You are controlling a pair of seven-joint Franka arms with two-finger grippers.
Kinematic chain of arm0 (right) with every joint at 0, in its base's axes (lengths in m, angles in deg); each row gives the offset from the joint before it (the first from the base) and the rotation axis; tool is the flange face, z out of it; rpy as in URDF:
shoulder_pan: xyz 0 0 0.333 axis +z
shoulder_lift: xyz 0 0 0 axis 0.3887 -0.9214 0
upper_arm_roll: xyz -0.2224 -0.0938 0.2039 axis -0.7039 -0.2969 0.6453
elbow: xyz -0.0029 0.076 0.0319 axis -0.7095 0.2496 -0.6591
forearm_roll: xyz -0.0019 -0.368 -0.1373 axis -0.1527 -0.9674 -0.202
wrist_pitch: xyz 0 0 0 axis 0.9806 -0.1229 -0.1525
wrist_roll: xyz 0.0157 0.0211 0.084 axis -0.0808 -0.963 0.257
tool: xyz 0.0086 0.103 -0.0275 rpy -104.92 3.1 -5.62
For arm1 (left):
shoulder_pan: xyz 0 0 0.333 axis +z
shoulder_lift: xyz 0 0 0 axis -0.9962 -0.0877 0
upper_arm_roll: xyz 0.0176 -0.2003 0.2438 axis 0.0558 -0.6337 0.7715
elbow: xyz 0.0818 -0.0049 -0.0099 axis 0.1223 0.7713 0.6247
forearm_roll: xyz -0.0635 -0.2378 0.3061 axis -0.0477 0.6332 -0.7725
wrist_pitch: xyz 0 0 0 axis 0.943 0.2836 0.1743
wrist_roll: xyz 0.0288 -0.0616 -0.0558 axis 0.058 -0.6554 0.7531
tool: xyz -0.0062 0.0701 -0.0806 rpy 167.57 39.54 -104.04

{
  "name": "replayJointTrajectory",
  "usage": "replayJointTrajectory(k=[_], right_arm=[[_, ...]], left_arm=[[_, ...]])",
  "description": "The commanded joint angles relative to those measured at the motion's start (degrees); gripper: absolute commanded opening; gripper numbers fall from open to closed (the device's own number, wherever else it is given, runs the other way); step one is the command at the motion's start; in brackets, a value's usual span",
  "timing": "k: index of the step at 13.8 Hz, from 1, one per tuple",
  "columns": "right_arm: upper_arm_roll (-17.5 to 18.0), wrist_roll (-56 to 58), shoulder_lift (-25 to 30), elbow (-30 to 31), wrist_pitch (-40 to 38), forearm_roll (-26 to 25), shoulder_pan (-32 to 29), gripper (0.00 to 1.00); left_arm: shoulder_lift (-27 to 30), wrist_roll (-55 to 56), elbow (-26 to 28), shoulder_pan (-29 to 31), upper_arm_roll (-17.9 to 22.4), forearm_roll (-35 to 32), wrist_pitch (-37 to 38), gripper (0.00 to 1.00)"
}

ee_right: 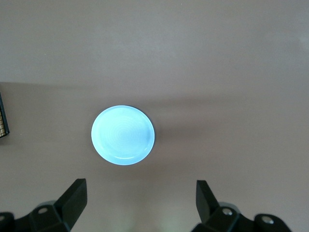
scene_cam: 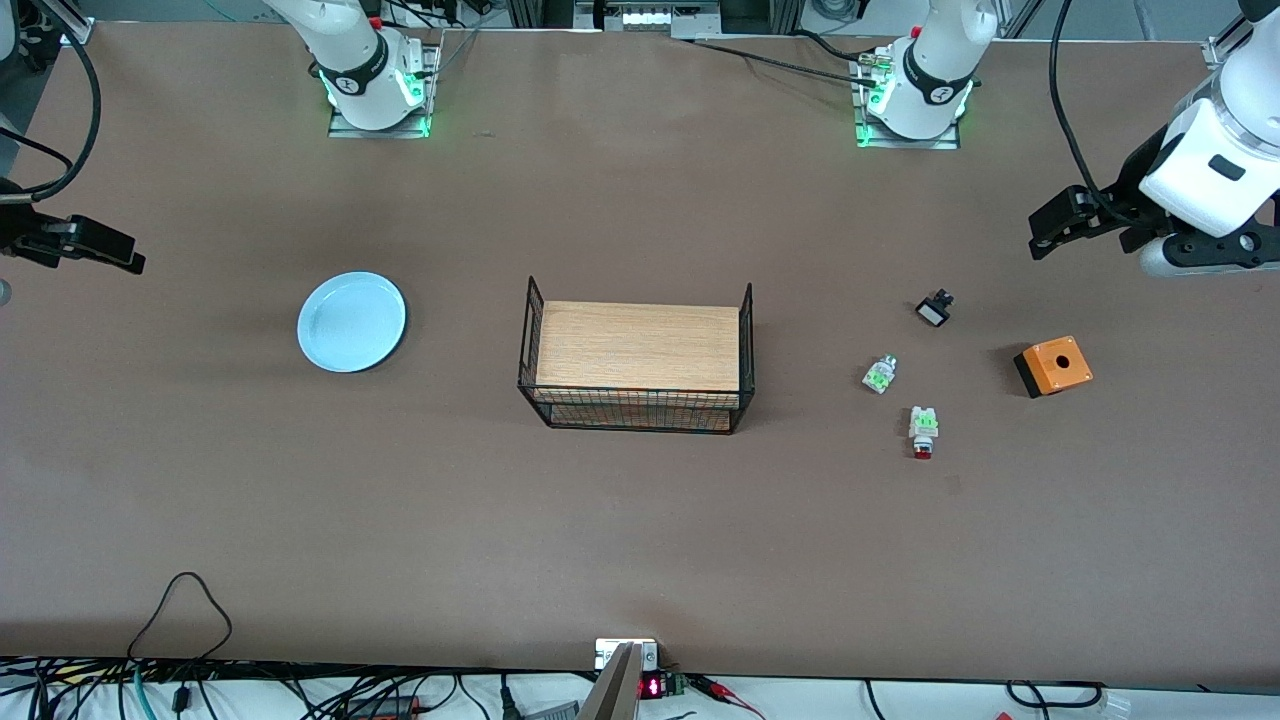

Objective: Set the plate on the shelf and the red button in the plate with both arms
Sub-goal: 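Move the right gripper toward the light blue plate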

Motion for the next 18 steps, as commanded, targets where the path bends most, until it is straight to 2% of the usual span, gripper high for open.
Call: replayJointTrajectory(k=[1, 6, 11, 18], right_arm=[[0.3, -0.5, 1.4, 0.9, -0.9, 0.7, 0.0, 1.00], [0.4, -1.1, 0.6, 1.1, -0.1, 0.7, 0.2, 1.00], [0.4, -1.1, -4.6, 1.5, 1.3, 0.6, 1.4, 1.00], [0.4, -0.2, -4.4, 23.5, 20.4, -0.1, 1.8, 1.00]], left_arm=[[0.0, 0.5, -1.3, -0.1, -0.3, -1.2, 1.4, 1.00], [0.0, 0.5, -1.3, -0.1, -0.9, -1.4, 2.5, 1.00], [0.0, 0.4, -1.3, -0.1, -0.9, -1.4, 2.7, 1.00], [0.1, 0.4, -1.1, 0.1, -0.8, -1.4, 2.9, 1.00]])
